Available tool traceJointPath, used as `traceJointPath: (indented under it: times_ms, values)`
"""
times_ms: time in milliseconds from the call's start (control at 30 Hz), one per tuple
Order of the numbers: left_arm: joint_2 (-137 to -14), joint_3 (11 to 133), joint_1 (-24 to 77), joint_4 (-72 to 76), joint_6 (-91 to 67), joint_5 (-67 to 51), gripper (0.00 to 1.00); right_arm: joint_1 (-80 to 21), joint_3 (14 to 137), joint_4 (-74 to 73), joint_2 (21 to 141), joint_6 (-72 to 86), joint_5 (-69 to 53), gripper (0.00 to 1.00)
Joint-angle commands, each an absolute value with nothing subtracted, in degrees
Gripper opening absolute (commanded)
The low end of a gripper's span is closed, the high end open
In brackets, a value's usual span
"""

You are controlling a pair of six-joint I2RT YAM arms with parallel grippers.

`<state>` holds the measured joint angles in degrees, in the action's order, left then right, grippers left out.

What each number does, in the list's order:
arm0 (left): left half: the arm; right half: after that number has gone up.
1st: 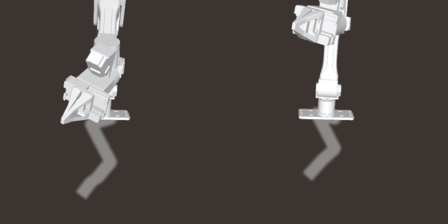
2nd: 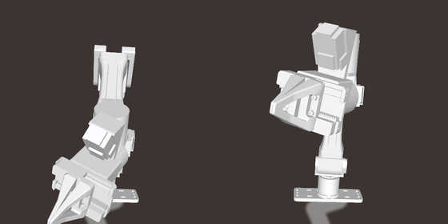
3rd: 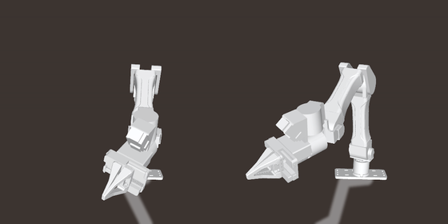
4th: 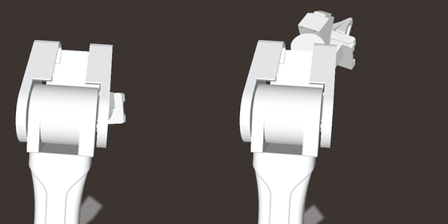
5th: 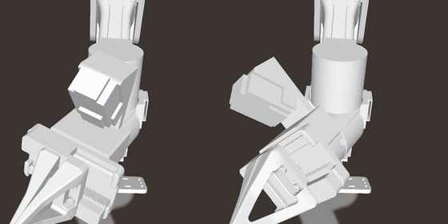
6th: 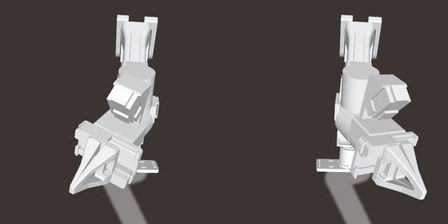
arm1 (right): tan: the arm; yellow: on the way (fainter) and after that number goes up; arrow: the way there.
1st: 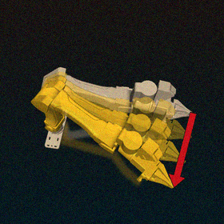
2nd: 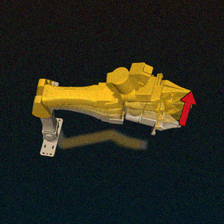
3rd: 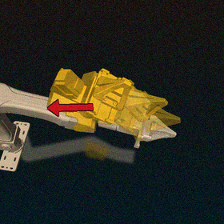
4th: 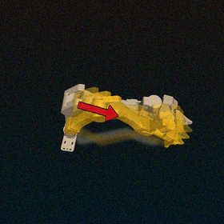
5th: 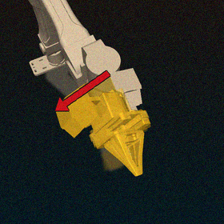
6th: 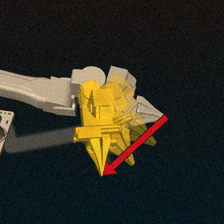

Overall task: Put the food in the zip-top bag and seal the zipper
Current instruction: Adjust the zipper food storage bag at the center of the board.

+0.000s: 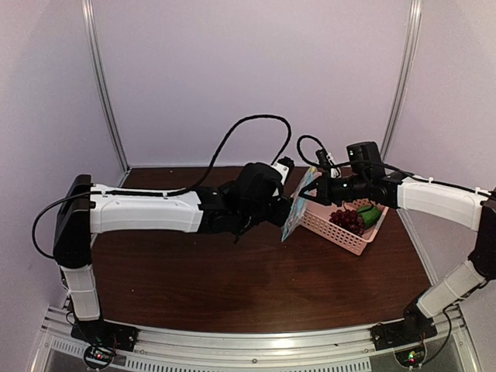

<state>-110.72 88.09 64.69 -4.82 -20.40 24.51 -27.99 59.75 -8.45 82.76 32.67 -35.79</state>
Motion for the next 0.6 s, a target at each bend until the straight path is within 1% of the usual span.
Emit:
traceJointPath:
  times_ms: [0,67,100,167,200,233,367,567]
  values:
    - [-107.9,86.78,64.24,-5.0,-18.99,24.97,0.0,-28.2,59.02,-8.96,82.01,31.47,-33.85,0.0]
    - [-107.69,86.51,64.04,-4.86,-18.89,23.62,0.0,-28.14,59.06,-8.96,81.92,31.38,-33.67,0.0]
    - [-107.66,86.29,64.04,-3.96,-18.19,21.62,0.02,-28.13,59.06,-8.9,81.91,31.38,-33.68,0.0]
    - [-107.81,86.2,64.0,-2.28,-17.72,17.69,0.26,-28.13,59.14,-8.87,81.91,31.33,-33.88,0.0]
    - [-108.15,86.33,64.02,-1.66,-17.57,16.33,0.33,-28.14,59.15,-8.83,81.91,31.32,-34.01,0.0]
    - [-108.56,86.81,64.04,-1.62,-17.58,15.68,0.37,-28.13,59.15,-8.71,81.99,31.46,-34.02,0.0]
    - [-111.35,89.86,64.06,-2.99,-17.6,15.23,0.39,-28.14,59.22,-8.56,82.01,31.76,-34.23,0.0]
    - [-113.3,92.31,63.75,-4.74,-18.29,18.56,0.32,-28.13,58.94,-8.61,81.49,31.67,-34.55,0.0]
